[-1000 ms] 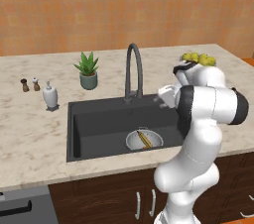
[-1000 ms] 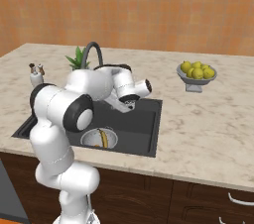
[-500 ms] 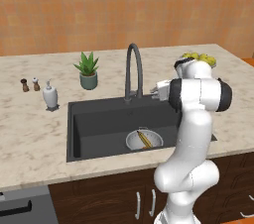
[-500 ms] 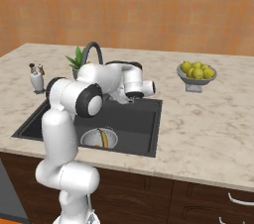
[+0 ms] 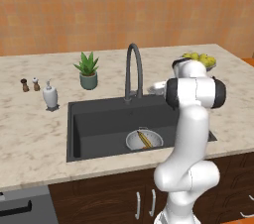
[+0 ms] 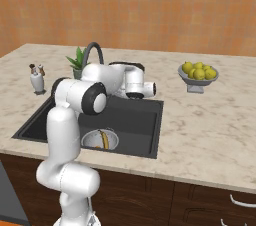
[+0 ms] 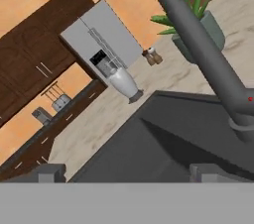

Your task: Put the colander in the sink, put the banana, tangerine in the colander, and turn on the sink faucet and pour water over the colander.

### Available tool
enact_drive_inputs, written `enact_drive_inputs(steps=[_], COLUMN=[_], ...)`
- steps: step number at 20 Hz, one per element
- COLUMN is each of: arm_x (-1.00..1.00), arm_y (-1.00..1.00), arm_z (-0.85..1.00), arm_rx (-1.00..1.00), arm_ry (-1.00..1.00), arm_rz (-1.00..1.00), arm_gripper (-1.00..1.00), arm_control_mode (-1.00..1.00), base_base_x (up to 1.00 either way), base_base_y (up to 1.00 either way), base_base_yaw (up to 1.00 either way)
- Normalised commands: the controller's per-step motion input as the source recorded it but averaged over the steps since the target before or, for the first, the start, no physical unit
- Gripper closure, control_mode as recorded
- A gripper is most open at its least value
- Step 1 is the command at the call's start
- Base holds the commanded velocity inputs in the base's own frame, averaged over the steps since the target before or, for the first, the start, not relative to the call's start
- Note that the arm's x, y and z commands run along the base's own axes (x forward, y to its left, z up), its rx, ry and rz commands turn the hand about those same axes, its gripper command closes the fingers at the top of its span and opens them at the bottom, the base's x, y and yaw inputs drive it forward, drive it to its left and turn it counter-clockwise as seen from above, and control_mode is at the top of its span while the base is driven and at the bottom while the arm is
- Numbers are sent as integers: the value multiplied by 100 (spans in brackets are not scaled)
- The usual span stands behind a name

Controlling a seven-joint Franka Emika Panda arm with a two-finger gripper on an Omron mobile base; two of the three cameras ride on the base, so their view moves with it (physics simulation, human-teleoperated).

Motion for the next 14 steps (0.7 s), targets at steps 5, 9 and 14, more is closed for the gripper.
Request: enact_drive_inputs(steps=[5,9,14], arm_x=[51,43,41], arm_y=[14,1,0], arm_z=[0,0,-2], arm_rx=[0,0,-1], arm_ry=[0,0,0], arm_rz=[-7,-10,-12], arm_gripper=[-100,-100,-100], arm_control_mode=[-100,-100,-100], base_base_x=[0,0,0], base_base_y=[0,0,0], base_base_yaw=[0,0,0])
